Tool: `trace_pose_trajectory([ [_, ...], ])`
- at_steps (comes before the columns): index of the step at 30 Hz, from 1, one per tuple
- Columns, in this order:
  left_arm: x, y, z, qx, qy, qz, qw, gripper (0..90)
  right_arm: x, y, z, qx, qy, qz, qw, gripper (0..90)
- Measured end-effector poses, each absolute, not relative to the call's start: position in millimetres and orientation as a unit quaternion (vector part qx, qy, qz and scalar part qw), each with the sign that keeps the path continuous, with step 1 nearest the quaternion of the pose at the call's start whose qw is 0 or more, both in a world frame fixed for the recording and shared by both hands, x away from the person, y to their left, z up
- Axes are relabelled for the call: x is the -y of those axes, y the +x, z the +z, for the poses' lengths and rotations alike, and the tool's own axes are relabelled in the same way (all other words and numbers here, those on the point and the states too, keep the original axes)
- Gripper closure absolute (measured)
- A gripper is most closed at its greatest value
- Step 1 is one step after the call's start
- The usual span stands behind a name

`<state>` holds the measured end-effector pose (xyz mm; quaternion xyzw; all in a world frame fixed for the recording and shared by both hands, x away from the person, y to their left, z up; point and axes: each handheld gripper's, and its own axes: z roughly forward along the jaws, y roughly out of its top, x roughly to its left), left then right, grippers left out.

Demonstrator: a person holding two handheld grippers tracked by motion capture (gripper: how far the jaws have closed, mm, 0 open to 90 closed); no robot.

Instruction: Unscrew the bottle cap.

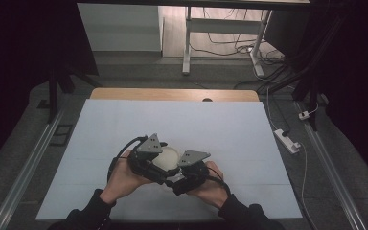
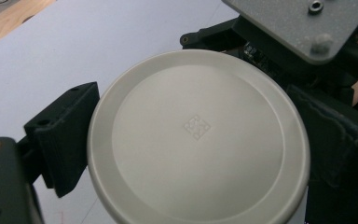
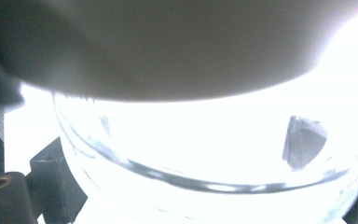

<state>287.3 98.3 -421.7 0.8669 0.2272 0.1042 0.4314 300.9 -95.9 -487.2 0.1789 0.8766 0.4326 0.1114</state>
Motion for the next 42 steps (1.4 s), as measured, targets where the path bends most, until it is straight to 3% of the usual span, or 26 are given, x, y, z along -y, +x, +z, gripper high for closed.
trace_pose_trajectory([
  [42,-117.8,251.2,-440.4,-0.207,0.866,0.094,0.445,8.2,117.9,338.8,-476.4,-0.857,0.219,0.446,0.139,6.4],
])
